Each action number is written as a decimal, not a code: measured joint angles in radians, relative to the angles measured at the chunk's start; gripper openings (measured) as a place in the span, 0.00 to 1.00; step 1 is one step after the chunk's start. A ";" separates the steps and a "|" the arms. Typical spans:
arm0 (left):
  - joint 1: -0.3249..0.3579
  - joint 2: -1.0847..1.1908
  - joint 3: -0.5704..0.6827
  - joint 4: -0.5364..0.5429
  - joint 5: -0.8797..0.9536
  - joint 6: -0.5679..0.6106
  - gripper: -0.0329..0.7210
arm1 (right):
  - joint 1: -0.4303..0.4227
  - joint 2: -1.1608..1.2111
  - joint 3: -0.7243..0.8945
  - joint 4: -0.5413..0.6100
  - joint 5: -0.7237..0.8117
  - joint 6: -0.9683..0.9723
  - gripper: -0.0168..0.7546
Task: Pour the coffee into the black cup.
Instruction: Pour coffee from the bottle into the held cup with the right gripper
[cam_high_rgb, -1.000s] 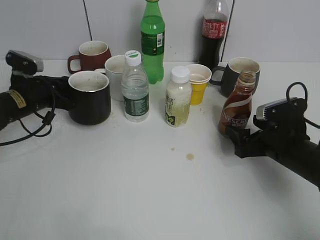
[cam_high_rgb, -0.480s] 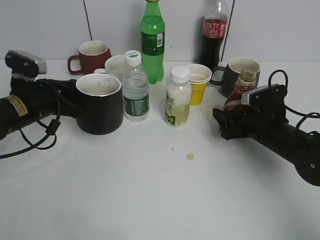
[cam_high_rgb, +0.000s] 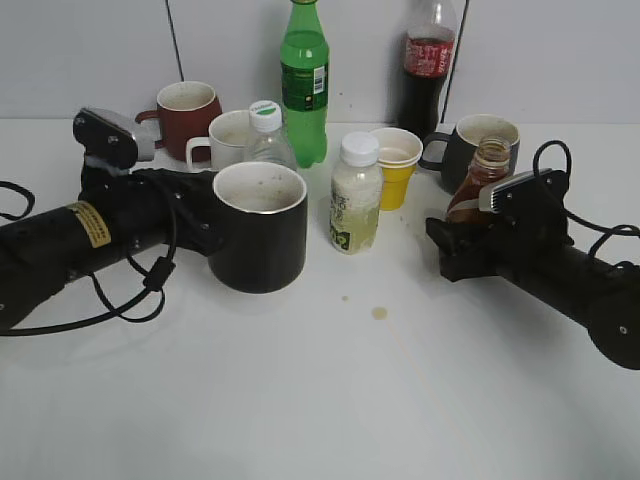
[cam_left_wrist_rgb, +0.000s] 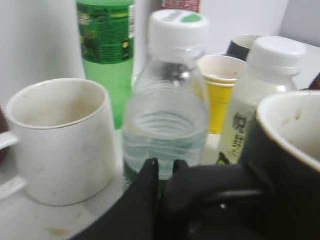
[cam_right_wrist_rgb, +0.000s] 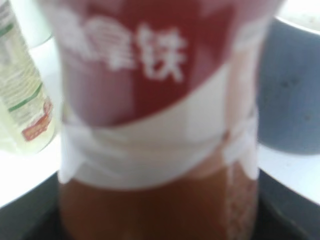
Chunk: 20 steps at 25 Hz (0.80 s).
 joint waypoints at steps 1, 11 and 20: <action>-0.014 0.000 0.000 -0.004 0.001 0.000 0.12 | 0.001 -0.020 0.001 -0.013 0.025 -0.028 0.67; -0.126 0.000 -0.061 -0.027 0.016 0.002 0.12 | 0.096 -0.318 -0.023 -0.033 0.190 -0.386 0.67; -0.170 0.000 -0.126 -0.030 0.078 0.022 0.12 | 0.150 -0.333 -0.101 -0.029 0.249 -0.785 0.67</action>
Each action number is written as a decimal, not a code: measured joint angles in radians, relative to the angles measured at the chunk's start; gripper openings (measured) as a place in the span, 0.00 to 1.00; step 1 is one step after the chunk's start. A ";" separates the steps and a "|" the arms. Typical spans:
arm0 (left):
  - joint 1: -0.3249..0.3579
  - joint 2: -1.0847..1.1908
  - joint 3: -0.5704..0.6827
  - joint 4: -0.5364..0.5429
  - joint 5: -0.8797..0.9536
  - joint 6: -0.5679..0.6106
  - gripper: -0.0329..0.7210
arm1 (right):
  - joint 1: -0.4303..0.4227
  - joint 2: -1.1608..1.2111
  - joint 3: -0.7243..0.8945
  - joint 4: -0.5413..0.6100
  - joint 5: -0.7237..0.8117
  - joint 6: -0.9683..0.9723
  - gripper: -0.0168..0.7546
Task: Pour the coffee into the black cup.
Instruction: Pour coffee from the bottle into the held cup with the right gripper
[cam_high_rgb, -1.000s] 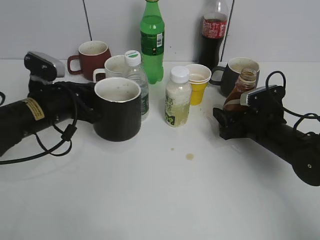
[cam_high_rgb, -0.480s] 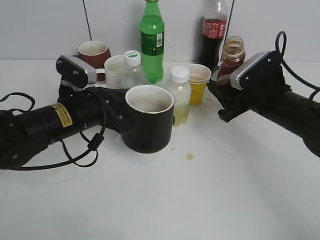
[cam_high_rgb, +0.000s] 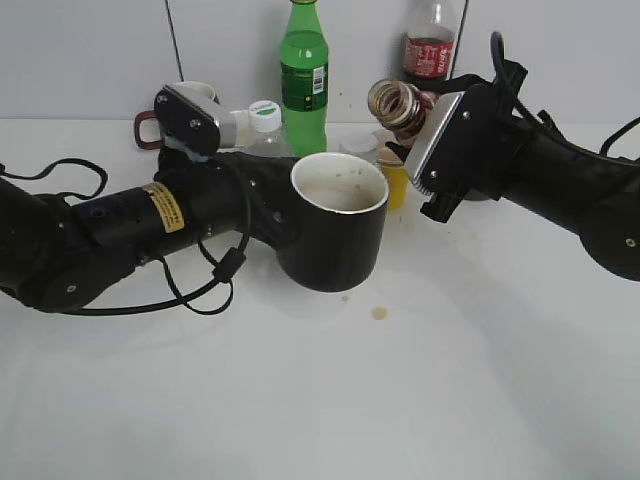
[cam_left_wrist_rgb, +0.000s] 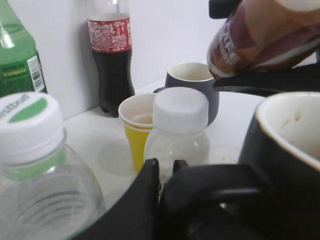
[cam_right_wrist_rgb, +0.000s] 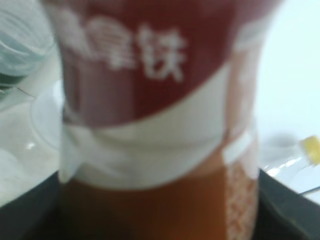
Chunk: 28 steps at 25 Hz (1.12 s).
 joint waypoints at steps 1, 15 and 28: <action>0.000 0.000 0.000 -0.001 -0.001 0.000 0.12 | 0.000 0.000 -0.001 0.000 0.000 -0.056 0.67; -0.001 0.000 -0.001 0.091 -0.063 0.001 0.12 | 0.000 -0.001 -0.002 0.004 -0.030 -0.376 0.67; -0.001 0.000 -0.001 0.145 -0.070 0.001 0.12 | 0.000 -0.001 -0.002 0.051 -0.062 -0.526 0.67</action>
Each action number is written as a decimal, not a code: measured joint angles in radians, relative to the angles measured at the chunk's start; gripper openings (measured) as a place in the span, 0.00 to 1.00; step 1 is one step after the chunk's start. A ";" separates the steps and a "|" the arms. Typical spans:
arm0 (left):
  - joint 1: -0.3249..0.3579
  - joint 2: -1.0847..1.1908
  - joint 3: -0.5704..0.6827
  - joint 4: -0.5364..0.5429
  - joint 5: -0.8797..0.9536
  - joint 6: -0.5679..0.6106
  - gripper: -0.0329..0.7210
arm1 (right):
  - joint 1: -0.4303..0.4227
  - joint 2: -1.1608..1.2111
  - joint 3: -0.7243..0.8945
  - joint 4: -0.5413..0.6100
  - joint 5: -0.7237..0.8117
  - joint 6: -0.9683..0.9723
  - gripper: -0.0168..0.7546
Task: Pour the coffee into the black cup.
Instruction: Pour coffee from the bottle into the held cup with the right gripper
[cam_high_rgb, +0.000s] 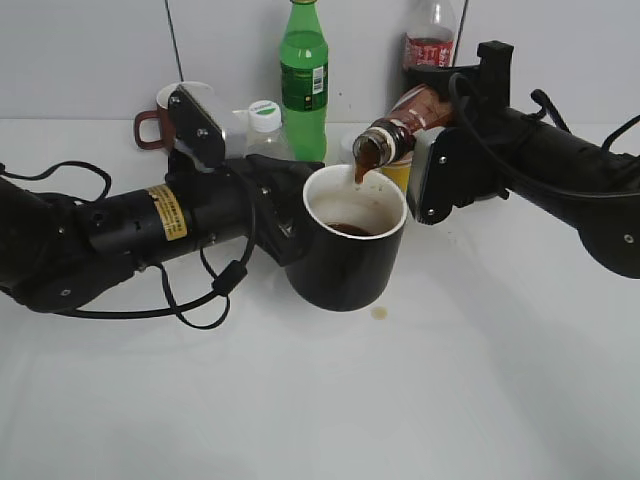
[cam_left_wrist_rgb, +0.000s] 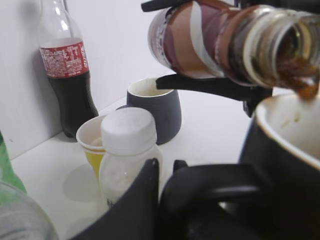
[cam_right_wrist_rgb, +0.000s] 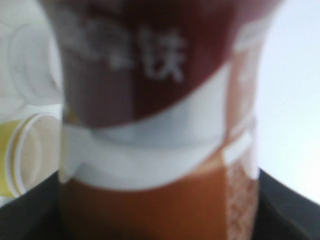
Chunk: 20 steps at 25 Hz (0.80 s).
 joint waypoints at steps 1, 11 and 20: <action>0.000 0.000 0.000 0.001 0.000 0.000 0.12 | 0.000 0.000 0.000 0.004 -0.008 -0.014 0.67; 0.000 0.000 0.000 0.002 -0.010 0.000 0.12 | 0.000 0.000 0.000 0.008 -0.030 -0.080 0.67; 0.000 0.000 0.000 0.002 -0.010 0.000 0.12 | 0.000 0.000 0.000 0.008 -0.049 -0.092 0.67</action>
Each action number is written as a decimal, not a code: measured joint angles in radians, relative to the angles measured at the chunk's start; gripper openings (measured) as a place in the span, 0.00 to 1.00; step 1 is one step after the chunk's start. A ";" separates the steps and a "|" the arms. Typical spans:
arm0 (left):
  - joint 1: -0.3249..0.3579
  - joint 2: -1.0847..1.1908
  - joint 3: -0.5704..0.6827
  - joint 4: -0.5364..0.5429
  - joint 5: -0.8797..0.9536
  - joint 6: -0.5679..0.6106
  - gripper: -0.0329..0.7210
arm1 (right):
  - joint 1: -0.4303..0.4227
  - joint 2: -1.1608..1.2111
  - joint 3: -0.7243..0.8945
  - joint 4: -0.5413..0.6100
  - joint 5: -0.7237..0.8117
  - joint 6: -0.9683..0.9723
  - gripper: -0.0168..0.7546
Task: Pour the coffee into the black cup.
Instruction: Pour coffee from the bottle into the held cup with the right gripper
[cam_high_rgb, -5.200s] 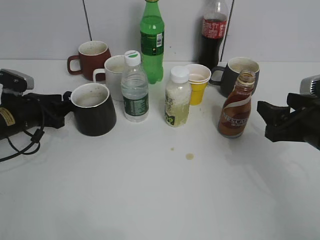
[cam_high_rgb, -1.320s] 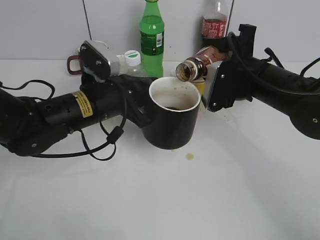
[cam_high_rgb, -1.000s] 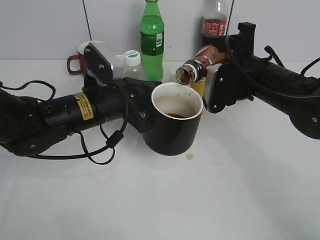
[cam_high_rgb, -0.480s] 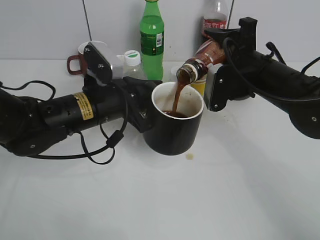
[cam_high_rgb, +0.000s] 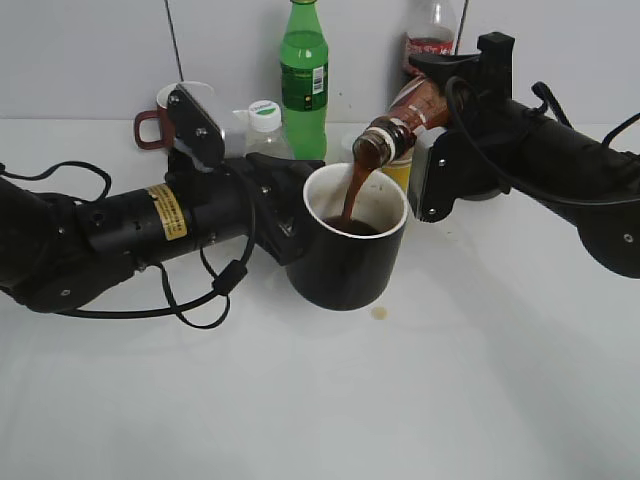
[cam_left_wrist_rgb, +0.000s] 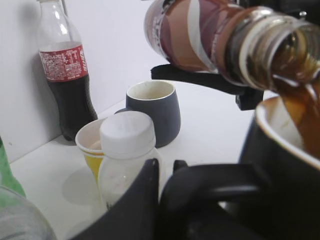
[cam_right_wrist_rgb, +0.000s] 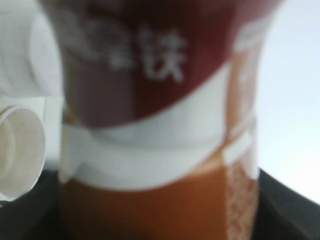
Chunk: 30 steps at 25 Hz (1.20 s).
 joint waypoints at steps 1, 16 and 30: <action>0.000 0.000 0.000 0.000 0.000 0.000 0.12 | 0.000 0.000 0.000 0.000 -0.008 -0.006 0.67; 0.000 0.000 0.000 0.000 0.003 0.004 0.11 | 0.000 0.000 -0.001 0.000 -0.039 -0.043 0.67; 0.000 0.000 0.000 0.000 0.003 0.004 0.11 | 0.000 0.000 -0.001 0.000 -0.039 -0.059 0.67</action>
